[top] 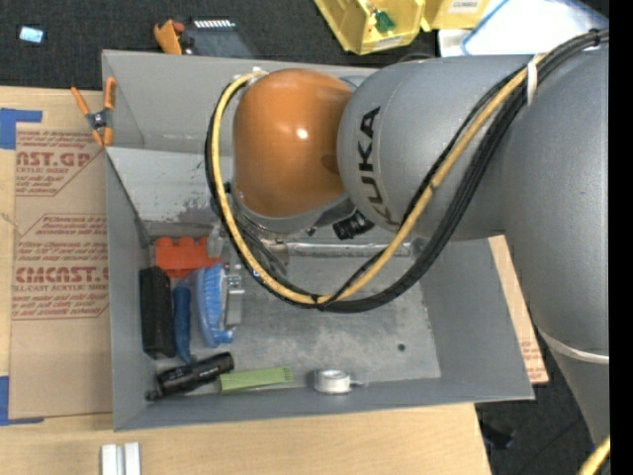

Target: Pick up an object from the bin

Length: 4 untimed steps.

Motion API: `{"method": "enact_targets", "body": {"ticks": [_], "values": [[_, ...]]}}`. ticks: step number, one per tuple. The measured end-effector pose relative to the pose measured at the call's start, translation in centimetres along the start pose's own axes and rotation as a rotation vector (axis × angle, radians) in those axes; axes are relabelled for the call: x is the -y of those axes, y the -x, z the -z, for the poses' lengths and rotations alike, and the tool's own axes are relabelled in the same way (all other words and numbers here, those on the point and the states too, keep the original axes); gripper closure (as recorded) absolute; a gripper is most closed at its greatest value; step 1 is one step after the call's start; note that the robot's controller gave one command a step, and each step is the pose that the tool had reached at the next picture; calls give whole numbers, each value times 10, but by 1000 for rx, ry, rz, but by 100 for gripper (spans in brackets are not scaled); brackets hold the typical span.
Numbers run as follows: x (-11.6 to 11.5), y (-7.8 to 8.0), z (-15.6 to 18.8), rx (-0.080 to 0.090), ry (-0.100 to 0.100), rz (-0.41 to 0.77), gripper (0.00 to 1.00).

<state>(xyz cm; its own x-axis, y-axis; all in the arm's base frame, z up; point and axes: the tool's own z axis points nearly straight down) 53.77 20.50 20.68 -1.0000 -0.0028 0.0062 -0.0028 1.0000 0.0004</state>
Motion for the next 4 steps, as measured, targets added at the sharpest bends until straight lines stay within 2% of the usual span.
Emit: {"method": "enact_targets", "body": {"ticks": [1, 2, 3, 4], "values": [[1, 2, 5, 8, 1, -2, 0], [9, 4, -41, 10, 1, 140, 0], [14, 4, -58, 13, 0, 557, 0], [12, 10, -65, 11, -1, 701, 0]]}}
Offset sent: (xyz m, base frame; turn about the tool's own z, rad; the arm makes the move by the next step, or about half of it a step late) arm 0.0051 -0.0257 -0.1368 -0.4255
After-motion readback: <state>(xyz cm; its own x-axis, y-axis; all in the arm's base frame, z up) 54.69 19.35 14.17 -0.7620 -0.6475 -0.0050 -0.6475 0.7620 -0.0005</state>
